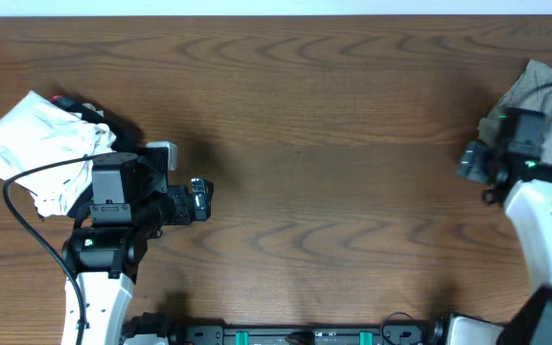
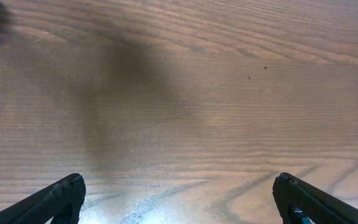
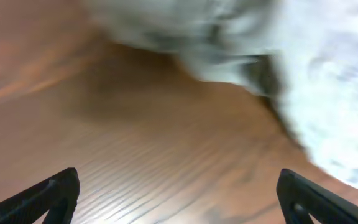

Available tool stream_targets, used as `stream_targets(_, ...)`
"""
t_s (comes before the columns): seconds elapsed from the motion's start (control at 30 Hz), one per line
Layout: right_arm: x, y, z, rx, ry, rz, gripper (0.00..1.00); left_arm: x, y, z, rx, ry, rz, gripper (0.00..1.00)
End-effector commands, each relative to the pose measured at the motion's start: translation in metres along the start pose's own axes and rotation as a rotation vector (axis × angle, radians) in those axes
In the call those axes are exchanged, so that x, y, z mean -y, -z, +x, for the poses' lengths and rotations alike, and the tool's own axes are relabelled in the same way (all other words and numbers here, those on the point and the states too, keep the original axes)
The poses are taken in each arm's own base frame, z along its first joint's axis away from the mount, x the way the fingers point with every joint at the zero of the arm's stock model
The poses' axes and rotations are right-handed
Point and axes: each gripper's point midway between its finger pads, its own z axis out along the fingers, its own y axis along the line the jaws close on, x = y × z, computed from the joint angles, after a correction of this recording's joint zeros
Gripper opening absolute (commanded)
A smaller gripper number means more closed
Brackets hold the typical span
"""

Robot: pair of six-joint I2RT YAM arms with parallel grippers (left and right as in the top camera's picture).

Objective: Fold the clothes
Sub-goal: 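Reach the right gripper to the khaki pants and grasp them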

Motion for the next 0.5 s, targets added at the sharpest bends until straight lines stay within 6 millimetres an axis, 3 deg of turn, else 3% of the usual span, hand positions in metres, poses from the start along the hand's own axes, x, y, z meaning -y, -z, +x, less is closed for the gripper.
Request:
stream_targets(0.0, 0.043, -0.021, -0.003, -0.026, -0.040, 0.119, 0.99, 0.004, 0.004, -0.006, 0.013, 0.004, 0.016, 0.98)
stream_targets(0.3, 0.088, -0.062, 0.003, -0.076, -0.036, 0.193, 0.93, 0.004, 0.004, -0.006, 0.013, 0.004, 0.016, 0.98)
stream_targets(0.33, 0.092, -0.066, 0.003, -0.076, -0.048, 0.202, 0.90, 0.004, 0.004, -0.006, 0.013, 0.005, 0.016, 0.98)
stream_targets(0.47, 0.100, -0.079, 0.007, -0.089, -0.079, 0.201, 0.61, 0.004, 0.004, -0.006, 0.013, 0.005, 0.016, 0.98)
